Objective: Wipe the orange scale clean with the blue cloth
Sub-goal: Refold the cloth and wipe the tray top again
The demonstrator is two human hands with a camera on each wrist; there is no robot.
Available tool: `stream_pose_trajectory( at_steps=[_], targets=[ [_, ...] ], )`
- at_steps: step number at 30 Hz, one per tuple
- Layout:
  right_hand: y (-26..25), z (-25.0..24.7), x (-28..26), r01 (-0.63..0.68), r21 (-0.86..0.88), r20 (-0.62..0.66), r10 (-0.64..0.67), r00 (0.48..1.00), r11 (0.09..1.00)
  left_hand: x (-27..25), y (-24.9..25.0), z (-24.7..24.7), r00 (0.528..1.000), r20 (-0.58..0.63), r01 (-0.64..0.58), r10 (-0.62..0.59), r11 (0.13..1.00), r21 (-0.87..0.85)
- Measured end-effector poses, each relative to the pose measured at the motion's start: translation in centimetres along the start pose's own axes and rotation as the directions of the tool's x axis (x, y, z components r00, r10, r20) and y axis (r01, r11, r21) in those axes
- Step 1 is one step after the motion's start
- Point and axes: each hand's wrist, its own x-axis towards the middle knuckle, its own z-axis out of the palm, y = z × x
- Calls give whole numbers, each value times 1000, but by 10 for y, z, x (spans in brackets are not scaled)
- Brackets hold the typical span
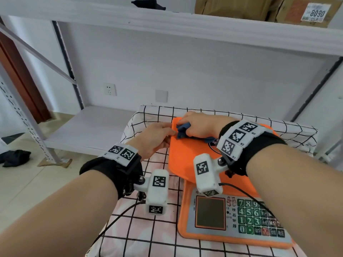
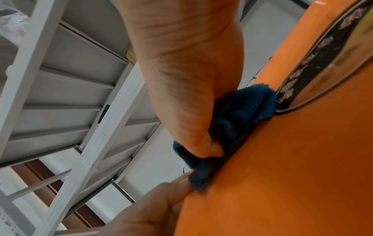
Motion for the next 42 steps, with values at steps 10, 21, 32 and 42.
stream_pose_trajectory(
  at_steps=[10, 21, 32, 42],
  targets=[
    [0, -5, 5, 83, 18, 29, -83, 996, 996, -3, 0, -6, 996, 92, 11, -9, 999, -30],
    [8, 7, -18, 73, 327, 162, -132, 978, 942, -8, 1, -1, 998, 62, 3, -2, 1000, -14],
    [-1, 1, 2, -110, 476, 83, 80, 993, 873, -34, -1, 3, 1000, 2, 27, -27, 1000, 11],
    [2, 25, -47, 60, 457, 108, -122, 987, 887, -46, -1, 13, 999, -36, -21, 20, 999, -43]
  ],
)
